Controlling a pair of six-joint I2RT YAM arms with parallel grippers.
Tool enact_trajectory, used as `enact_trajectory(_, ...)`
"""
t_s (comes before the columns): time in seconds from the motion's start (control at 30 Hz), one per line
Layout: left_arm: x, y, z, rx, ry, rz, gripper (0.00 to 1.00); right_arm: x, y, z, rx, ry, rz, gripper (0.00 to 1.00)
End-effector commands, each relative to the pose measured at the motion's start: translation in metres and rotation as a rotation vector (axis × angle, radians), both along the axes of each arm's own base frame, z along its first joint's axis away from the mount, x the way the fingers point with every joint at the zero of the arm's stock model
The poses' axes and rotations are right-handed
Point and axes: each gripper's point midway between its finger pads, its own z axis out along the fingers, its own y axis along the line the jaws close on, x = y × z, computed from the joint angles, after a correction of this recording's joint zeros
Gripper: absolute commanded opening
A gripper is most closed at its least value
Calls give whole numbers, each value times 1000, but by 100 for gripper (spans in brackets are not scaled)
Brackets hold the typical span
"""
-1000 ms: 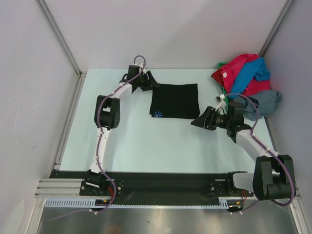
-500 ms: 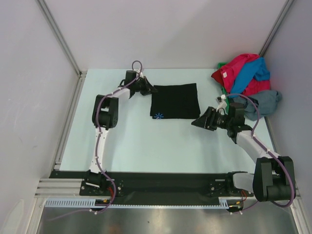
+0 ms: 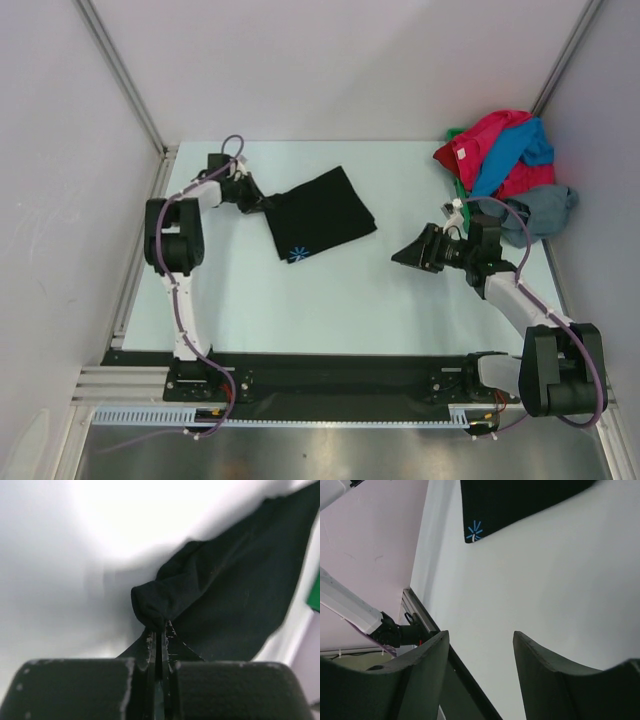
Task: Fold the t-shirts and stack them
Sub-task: Neatly place the folded tshirt to the corner
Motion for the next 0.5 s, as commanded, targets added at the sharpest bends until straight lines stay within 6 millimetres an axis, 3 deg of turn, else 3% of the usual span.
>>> enact_trajectory(0.0,8,74,27,207,-60,73,0,1,4,16,34,-54,23,60)
enact_trajectory(0.03,18,93,34,240,-77,110,0,0,5,16,36,-53,30,60)
enact_trajectory(0.1,31,112,41,292,-110,134,0,1,7,15,38,-47,37,59)
enact_trajectory(0.13,45,127,57,325,-154,159,0,1,8,15,39,-45,40,59)
enact_trajectory(0.2,60,144,57,391,-188,164,0,1,8,12,36,-39,39,59)
enact_trajectory(0.23,77,157,76,422,-257,171,0,1,8,11,35,-35,39,59)
enact_trajectory(0.27,86,163,66,440,-257,171,0,1,9,10,34,-33,39,59)
enact_trajectory(0.3,95,168,70,460,-278,175,0,2,8,8,31,-31,34,59)
enact_trajectory(0.33,111,175,87,476,-337,183,1,3,8,6,30,-22,35,59)
enact_trajectory(0.4,125,179,74,492,-350,164,0,4,8,2,29,-10,34,59)
enact_trajectory(0.43,136,181,89,498,-396,169,0,5,8,2,26,-8,32,59)
enact_trajectory(0.47,141,185,90,515,-412,167,0,6,8,0,24,1,29,59)
